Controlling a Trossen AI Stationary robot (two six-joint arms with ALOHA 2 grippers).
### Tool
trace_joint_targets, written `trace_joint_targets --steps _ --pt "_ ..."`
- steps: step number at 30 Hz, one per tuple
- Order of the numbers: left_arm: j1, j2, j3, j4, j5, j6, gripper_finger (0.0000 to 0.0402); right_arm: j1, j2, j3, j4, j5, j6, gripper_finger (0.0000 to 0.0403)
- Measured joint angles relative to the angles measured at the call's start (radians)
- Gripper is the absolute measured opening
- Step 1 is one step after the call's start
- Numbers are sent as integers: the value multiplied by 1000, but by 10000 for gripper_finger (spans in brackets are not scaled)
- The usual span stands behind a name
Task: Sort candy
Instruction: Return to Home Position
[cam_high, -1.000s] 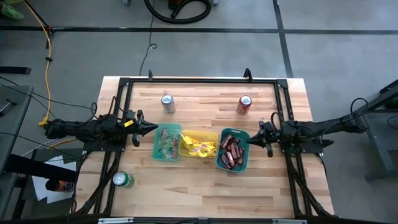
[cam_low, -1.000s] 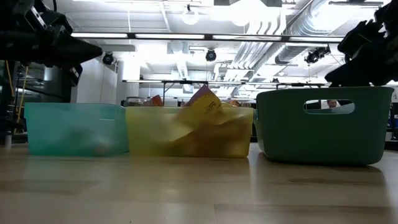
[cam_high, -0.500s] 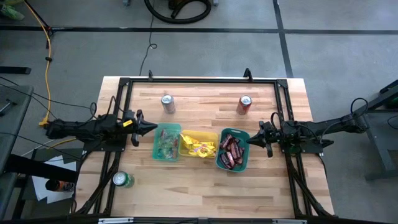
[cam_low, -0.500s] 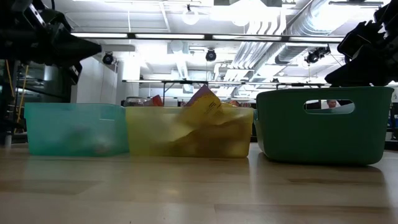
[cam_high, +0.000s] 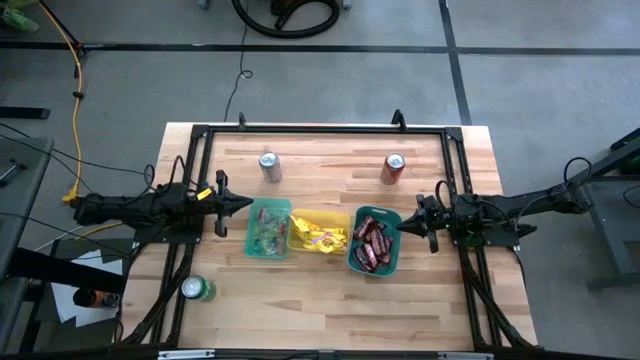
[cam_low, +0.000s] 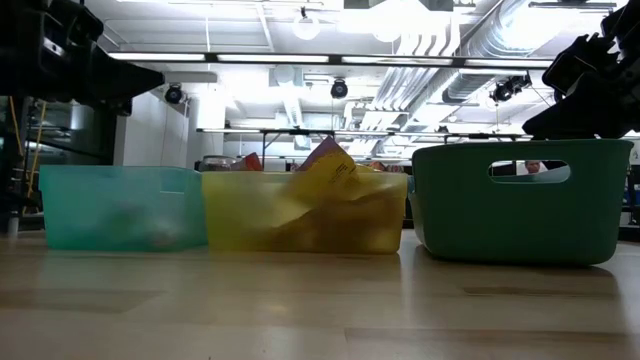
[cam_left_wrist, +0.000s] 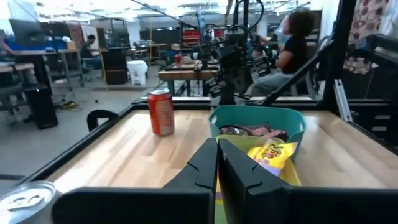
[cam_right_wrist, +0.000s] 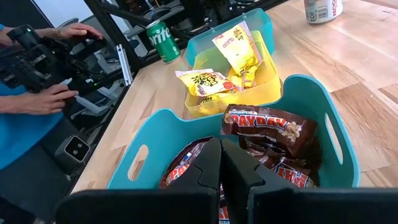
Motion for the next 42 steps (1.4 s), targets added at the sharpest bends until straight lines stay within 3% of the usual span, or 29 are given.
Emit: trace_joint_targets --steps 9,35,42 --pt "18 0 0 -9 58 -132 0 0 0 0 0 0 0 0" --pt "18 9 0 -9 53 -130 0 0 -2 1 -2 4 0 0" --pt "18 9 0 -8 53 -130 0 -109 -197 1 1 19 -253 0"
